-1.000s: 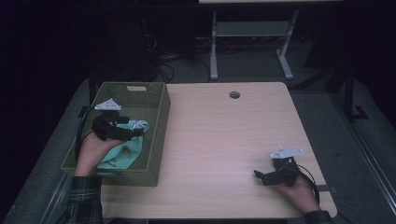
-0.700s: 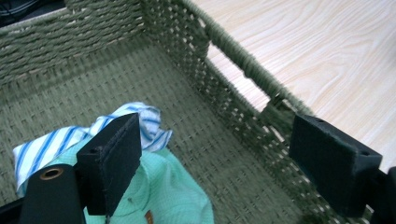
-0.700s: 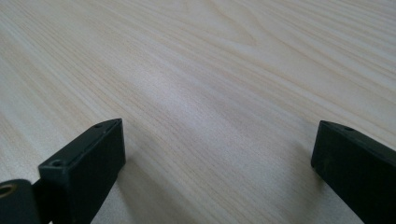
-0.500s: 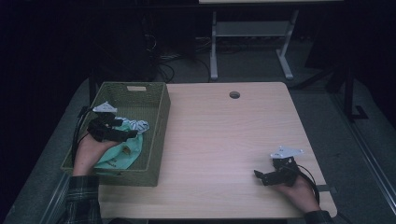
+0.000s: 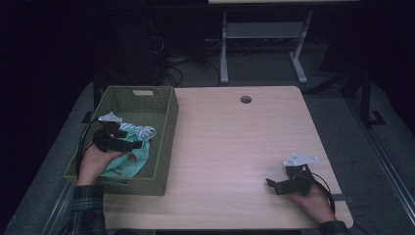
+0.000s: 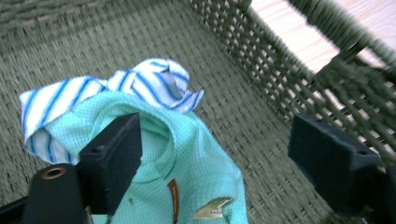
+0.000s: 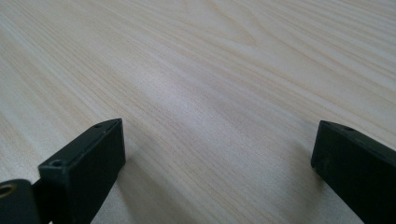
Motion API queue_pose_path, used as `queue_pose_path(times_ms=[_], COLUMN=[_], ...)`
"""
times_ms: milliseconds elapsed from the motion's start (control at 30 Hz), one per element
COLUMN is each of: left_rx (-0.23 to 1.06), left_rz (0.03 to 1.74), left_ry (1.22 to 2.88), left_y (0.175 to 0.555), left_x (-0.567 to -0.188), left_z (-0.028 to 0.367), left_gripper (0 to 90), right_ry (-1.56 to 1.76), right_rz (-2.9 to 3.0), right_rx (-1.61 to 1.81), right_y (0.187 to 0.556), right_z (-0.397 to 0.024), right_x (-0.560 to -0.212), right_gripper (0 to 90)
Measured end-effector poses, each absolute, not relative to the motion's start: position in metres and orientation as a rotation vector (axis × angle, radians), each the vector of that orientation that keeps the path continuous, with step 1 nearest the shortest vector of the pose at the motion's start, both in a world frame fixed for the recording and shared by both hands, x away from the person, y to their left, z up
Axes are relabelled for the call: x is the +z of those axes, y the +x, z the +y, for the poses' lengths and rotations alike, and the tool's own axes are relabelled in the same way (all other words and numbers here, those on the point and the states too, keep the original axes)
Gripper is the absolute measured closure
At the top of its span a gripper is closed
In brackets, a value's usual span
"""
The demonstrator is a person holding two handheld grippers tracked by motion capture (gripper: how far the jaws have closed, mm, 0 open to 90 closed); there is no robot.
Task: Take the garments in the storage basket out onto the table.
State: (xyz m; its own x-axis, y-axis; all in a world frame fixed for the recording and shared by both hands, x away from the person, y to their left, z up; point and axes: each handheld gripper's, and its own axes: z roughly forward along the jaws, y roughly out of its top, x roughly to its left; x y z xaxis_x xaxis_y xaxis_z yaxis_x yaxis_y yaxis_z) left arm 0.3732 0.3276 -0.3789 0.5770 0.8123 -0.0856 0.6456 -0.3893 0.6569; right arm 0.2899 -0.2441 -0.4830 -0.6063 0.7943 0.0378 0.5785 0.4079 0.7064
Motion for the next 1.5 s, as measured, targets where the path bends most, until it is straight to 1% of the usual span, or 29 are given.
queue_pose_path(times_ms=[367, 800, 900, 1000, 1133, 1233, 1267, 1333, 1367, 1433, 1467, 1500], left_rx=[0.294, 0.264, 0.248, 0.222, 0.220, 0.210, 0.184, 0.184, 0.165, 0.167, 0.165, 0.165], left_rz=[1.187, 1.259, 1.262, 1.275, 1.283, 1.286, 1.284, 1.281, 1.282, 1.291, 1.294, 1.294], left_ry=[2.189, 2.313, 2.337, 2.355, 2.375, 2.383, 2.393, 2.401, 2.396, 2.390, 2.389, 2.389], left_y=[0.378, 0.384, 0.384, 0.385, 0.386, 0.386, 0.386, 0.386, 0.386, 0.386, 0.386, 0.386], left_x=[-0.393, -0.408, -0.410, -0.412, -0.414, -0.414, -0.415, -0.414, -0.414, -0.413, -0.413, -0.413], left_z=[0.328, 0.320, 0.318, 0.318, 0.317, 0.316, 0.316, 0.316, 0.316, 0.316, 0.316, 0.316], left_gripper=[20.2, 22.9, 24.9, 29.1, 31.4, 37.1, 43.8, 48.4, 53.4, 60.4, 65.9, 69.3], right_ry=[1.193, 1.193, 1.192, 1.192, 1.193, 1.193, 1.193, 1.193, 1.193, 1.193, 1.192, 1.192], right_rz=[2.365, 2.365, 2.365, 2.365, 2.365, 2.365, 2.365, 2.365, 2.365, 2.365, 2.365, 2.365], right_rx=[1.005, 1.004, 1.005, 1.005, 1.005, 1.005, 1.004, 1.005, 1.005, 1.005, 1.005, 1.005], right_y=[0.290, 0.290, 0.290, 0.290, 0.290, 0.290, 0.290, 0.290, 0.290, 0.290, 0.290, 0.290], right_z=[-0.244, -0.244, -0.244, -0.244, -0.244, -0.244, -0.244, -0.244, -0.244, -0.244, -0.244, -0.244], right_x=[-0.483, -0.483, -0.483, -0.483, -0.483, -0.483, -0.483, -0.483, -0.483, -0.483, -0.483, -0.483], right_gripper=[2.5, 2.5, 2.4, 2.5, 2.5, 2.5, 2.5, 2.5, 2.5, 2.5, 2.5, 2.5])
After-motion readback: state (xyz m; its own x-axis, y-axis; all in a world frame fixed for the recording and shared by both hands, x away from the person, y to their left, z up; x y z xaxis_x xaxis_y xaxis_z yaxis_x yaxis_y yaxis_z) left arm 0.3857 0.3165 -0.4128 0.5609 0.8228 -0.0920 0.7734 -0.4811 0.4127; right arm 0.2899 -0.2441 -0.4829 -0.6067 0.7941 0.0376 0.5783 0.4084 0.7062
